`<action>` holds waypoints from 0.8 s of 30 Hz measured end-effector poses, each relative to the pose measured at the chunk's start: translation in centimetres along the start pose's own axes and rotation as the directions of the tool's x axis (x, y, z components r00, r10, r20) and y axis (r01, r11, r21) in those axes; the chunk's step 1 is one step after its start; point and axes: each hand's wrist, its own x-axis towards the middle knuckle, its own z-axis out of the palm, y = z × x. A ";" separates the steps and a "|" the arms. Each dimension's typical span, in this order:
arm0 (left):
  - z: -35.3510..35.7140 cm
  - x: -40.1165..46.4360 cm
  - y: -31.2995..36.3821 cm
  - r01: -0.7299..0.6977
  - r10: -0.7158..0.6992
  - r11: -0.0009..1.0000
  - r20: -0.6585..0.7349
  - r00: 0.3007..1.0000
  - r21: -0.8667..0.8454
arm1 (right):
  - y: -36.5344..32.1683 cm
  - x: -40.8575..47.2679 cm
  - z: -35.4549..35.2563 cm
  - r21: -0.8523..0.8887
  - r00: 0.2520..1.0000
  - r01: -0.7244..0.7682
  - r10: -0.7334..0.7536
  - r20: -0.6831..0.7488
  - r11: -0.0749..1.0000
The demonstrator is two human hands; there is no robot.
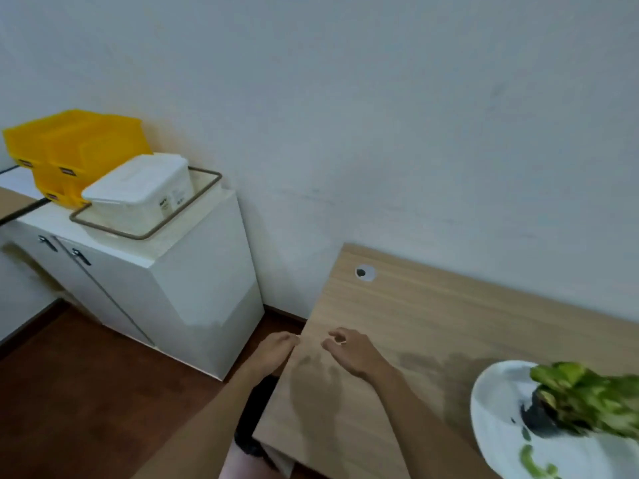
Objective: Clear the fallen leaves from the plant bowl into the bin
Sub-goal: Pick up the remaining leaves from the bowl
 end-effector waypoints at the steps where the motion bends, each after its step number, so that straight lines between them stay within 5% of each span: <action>1: 1.5 -0.6 1.3 -0.015 0.015 1.000 0.004 1.000 0.012 | 1.4 -1.1 -1.2 -0.005 1.000 -0.008 0.008 -0.009 1.000; 13: 24.2 -8.6 8.6 -0.174 0.140 0.971 0.199 0.970 0.161 | 19.3 -13.8 -11.7 0.005 0.995 -0.097 0.097 -0.031 0.995; 24: 35.8 -11.4 8.0 -0.083 0.074 0.991 0.089 0.993 0.103 | 30.4 -19.6 -13.9 0.003 0.974 -0.164 0.162 -0.159 0.987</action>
